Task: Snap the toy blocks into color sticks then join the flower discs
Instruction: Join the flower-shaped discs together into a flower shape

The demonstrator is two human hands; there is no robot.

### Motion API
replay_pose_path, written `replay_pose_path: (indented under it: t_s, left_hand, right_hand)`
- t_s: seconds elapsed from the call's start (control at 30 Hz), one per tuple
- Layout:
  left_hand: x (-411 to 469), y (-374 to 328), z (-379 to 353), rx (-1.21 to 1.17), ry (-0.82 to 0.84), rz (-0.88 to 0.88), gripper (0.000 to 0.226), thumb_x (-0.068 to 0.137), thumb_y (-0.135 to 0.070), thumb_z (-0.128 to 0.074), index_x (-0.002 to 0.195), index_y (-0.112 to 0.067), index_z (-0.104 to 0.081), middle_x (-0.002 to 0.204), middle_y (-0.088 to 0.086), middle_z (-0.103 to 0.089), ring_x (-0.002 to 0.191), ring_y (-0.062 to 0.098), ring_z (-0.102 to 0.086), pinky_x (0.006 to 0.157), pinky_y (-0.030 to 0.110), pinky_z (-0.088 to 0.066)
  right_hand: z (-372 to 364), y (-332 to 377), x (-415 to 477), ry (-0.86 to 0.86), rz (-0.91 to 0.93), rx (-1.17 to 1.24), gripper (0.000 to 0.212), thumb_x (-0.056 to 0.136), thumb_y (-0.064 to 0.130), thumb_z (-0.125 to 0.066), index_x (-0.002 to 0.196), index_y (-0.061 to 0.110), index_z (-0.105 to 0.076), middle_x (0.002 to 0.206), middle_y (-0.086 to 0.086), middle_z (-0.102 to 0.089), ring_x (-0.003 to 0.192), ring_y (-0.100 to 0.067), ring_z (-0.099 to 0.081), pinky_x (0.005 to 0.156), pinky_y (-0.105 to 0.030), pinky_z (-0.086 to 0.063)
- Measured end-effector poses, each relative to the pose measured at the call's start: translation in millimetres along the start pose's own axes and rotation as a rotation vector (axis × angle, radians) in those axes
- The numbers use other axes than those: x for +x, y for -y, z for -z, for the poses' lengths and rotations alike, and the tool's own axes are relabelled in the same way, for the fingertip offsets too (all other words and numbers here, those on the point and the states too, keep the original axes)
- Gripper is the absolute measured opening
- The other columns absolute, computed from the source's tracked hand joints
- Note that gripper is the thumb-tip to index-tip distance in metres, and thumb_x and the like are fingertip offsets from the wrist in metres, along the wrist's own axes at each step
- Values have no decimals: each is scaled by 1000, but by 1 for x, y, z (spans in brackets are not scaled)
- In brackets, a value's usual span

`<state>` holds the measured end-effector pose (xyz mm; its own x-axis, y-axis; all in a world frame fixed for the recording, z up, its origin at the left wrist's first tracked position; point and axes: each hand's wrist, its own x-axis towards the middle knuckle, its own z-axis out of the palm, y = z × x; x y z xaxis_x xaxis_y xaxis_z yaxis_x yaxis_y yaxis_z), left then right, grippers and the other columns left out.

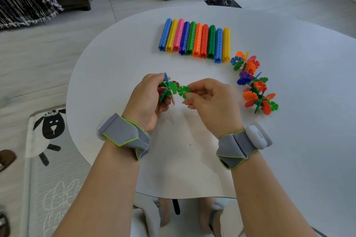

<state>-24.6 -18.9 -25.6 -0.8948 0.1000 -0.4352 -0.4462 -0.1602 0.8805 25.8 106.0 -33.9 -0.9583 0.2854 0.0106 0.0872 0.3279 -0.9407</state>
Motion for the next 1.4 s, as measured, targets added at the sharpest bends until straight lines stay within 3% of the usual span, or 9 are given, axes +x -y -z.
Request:
replay_pose_path:
  t_s: [0.37, 0.5, 0.67, 0.87, 1.0, 1.17, 1.3, 1.4]
  left_hand:
    - [-3, 0, -3, 35, 34, -31, 15, 95, -18, -41, 98, -8, -52, 47, -2, -52, 43, 12, -42, 42, 19, -29]
    - [-1, 3, -3, 150, 10, -72, 17, 96, -22, -40, 96, -11, -53, 60, 1, -52, 48, 12, -43, 49, 23, -33]
    - [-1, 5, -3, 234, -37, -149, 19, 97, -20, -36, 98, -11, -52, 72, 2, -51, 55, 14, -44, 47, 20, -36]
    - [-2, 6, -6, 289, -33, -186, 17, 97, -17, -34, 95, -13, -50, 70, -3, -51, 57, 11, -44, 43, 13, -35]
    - [0, 6, -3, 309, -35, -173, 19, 96, -18, -33, 88, -17, -51, 72, 1, -50, 59, 14, -43, 49, 22, -33]
    - [3, 5, 4, 222, -65, -119, 17, 92, -17, -38, 91, -13, -54, 72, 6, -49, 51, 14, -42, 47, 22, -35]
    - [5, 0, 12, 118, -143, -99, 12, 90, -18, -47, 84, -15, -57, 70, 4, -48, 47, 13, -41, 40, 15, -32]
    - [8, -7, 22, 22, -184, -149, 15, 90, -14, -47, 78, -15, -56, 70, 7, -47, 42, 13, -37, 37, 11, -26]
  right_hand:
    - [-2, 0, -3, 5, 47, -124, 17, 84, 4, -65, 89, 19, -70, 73, 15, -66, 69, -2, -69, 74, -28, -58]
    - [-3, -1, -3, -11, 85, -167, 15, 83, 5, -66, 92, 14, -73, 72, 12, -67, 70, -4, -69, 75, -31, -58]
    - [-8, -2, -4, -67, 157, -203, 12, 81, 4, -68, 88, 13, -74, 73, 8, -70, 71, -8, -70, 72, -31, -58]
    - [-14, -7, -3, -137, 230, -197, 11, 79, 3, -68, 86, 8, -75, 77, -2, -73, 69, -17, -70, 68, -36, -59]
    - [-18, -9, -3, -142, 282, -192, 11, 78, 2, -67, 85, 7, -75, 77, -4, -73, 69, -18, -70, 65, -37, -58]
    - [-19, 0, 3, -65, 297, -169, 12, 80, 1, -68, 88, 7, -76, 82, -2, -74, 70, -12, -70, 70, -31, -59]
    - [-6, 4, 17, 155, 239, -361, 30, 79, 21, -74, 108, 24, -71, 99, 12, -67, 76, -3, -56, 78, -18, -47]
    - [1, 0, 32, 131, 145, -571, 49, 80, 40, -71, 127, 31, -58, 116, 12, -58, 98, -11, -49, 84, -22, -38]
